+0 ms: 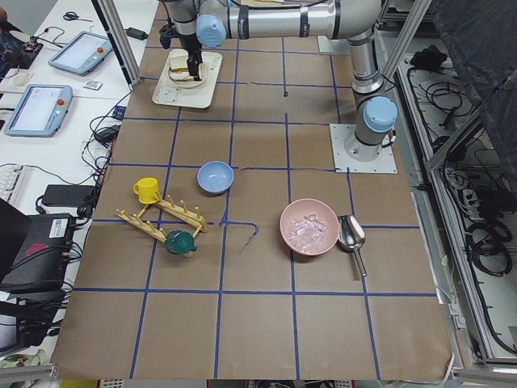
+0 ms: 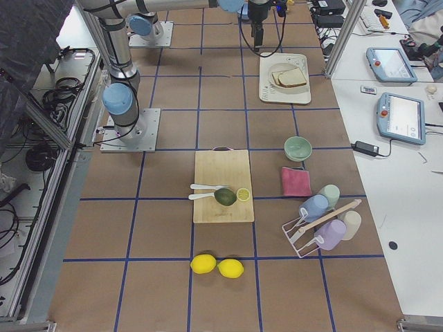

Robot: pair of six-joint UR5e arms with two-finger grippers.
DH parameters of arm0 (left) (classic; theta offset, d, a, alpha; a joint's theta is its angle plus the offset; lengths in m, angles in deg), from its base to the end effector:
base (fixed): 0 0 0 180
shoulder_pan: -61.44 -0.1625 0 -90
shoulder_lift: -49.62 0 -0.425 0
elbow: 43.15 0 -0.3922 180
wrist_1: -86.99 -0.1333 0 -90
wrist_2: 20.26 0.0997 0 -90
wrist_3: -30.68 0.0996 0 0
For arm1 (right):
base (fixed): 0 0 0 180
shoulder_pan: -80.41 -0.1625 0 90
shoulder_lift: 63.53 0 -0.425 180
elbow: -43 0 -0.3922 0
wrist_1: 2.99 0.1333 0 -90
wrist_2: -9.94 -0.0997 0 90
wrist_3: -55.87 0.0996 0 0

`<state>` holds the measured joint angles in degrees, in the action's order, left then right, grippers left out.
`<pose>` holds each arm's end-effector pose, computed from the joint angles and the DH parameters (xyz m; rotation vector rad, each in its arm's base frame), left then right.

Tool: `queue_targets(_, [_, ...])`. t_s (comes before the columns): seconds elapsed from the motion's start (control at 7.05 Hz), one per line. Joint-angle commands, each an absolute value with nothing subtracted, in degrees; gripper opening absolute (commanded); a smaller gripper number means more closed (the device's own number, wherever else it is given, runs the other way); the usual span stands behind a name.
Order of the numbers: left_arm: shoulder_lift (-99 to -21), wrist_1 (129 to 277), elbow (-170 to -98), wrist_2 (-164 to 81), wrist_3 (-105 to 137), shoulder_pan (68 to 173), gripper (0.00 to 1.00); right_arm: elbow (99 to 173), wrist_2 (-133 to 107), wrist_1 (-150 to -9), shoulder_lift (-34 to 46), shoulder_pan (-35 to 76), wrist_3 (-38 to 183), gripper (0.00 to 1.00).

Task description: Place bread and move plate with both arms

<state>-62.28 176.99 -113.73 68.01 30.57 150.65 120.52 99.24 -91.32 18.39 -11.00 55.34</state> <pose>-0.1274 -0.6475 0.4361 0.0254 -3.1103 -0.0670 0.1481 -0.5516 0.5186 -0.0534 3.1277 -0.0744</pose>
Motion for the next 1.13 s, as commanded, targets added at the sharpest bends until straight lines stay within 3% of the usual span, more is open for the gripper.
queue_targets(0.0, [-52.4,177.9,-124.8,68.3,30.1,149.9,1.0,120.5,99.2,-91.3,18.4,-11.0,55.3,1.0])
queue_targets(0.43, [-42.0,173.0,-135.8,68.4,30.6,148.4,1.0,120.5,99.2,-91.3,18.4,-11.0,55.3,1.0])
queue_targets(0.99, [-37.7,174.2,-139.0,68.5,30.4,148.1,1.0,120.5,99.2,-91.4,18.4,-11.0,55.3,1.0])
